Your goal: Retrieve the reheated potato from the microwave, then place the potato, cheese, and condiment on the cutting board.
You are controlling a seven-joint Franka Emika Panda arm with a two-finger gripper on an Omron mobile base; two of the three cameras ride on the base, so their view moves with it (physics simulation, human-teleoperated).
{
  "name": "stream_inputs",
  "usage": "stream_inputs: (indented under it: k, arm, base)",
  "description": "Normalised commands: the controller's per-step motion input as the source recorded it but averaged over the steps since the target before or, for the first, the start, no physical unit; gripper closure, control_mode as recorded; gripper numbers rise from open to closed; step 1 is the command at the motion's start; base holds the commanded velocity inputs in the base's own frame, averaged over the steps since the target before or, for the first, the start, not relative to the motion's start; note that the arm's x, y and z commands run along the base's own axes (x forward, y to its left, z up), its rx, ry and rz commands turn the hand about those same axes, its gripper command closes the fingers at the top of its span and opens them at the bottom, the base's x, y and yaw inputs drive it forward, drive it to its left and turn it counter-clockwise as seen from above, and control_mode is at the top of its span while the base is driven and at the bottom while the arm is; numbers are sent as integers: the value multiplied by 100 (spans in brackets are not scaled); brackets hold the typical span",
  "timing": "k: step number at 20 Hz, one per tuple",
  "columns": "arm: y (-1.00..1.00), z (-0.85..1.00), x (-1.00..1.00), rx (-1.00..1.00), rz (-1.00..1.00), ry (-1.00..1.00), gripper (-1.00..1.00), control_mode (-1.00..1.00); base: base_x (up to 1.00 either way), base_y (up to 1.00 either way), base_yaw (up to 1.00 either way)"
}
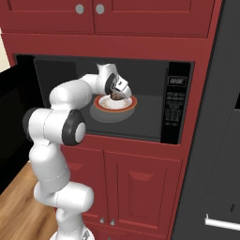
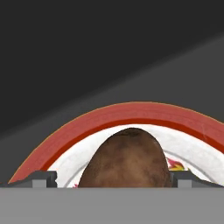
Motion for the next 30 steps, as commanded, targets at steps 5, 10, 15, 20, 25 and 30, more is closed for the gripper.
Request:
stream_inputs:
  k: [5,10,15,20,25,30]
  arm:
    - [-5,-39,-6,0,0,9,-100,-100]
    - [1,-44,-5,0,0,3,100,-100]
    - [1,-54,-18,0,0,1,100,-100]
    - [0,-61,-19,0,0,0,100,-100]
    - [2,-33,-23,0,0,-2,100,-100]
    - [8,-20,-30,0,0,-7,100,-100]
  base:
    - [0,0,0]
    - [0,0,0]
    - [0,0,0]
    - [0,0,0]
    - [0,0,0]
    - [0,0,0]
